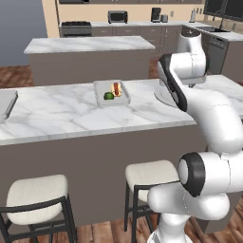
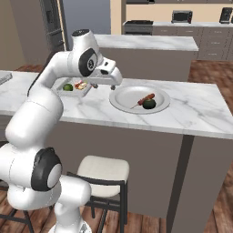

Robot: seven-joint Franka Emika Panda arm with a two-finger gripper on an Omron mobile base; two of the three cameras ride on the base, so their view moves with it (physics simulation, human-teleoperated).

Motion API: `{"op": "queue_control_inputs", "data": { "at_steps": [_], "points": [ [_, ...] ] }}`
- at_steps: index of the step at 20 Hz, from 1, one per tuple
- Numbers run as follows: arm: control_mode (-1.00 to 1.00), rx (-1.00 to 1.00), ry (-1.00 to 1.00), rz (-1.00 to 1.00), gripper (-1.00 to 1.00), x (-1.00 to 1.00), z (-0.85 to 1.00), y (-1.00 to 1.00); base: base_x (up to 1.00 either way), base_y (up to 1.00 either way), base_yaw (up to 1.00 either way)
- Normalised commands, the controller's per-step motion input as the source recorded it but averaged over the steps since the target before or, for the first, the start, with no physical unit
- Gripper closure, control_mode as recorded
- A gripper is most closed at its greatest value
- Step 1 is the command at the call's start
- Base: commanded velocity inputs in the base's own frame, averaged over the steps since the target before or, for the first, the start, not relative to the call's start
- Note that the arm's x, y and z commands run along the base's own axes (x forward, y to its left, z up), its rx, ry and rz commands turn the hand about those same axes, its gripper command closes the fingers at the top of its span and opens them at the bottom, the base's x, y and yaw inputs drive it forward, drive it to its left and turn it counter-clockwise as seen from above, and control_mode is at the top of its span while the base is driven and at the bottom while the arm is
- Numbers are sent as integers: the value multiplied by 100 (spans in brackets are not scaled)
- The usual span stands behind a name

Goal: Place one cooked food and one vegetable from the large plate to each tupperware container.

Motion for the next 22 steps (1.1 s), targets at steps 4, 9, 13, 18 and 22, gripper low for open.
{"op": "queue_control_inputs", "data": {
  "at_steps": [4, 9, 13, 18, 22],
  "points": [
    [-100, -11, 9, -10, -100, 0, 0, -95, 0, 0, 0],
    [-100, 1, 17, 2, -100, 0, -2, -93, 0, 0, 0],
    [-100, 13, 1, 13, -100, 0, 0, -35, 0, 0, 0],
    [-100, 14, 7, 18, -100, 10, -3, -6, 0, 0, 0],
    [-100, 4, 18, 16, -100, 24, -19, -15, 0, 0, 0]
  ]
}}
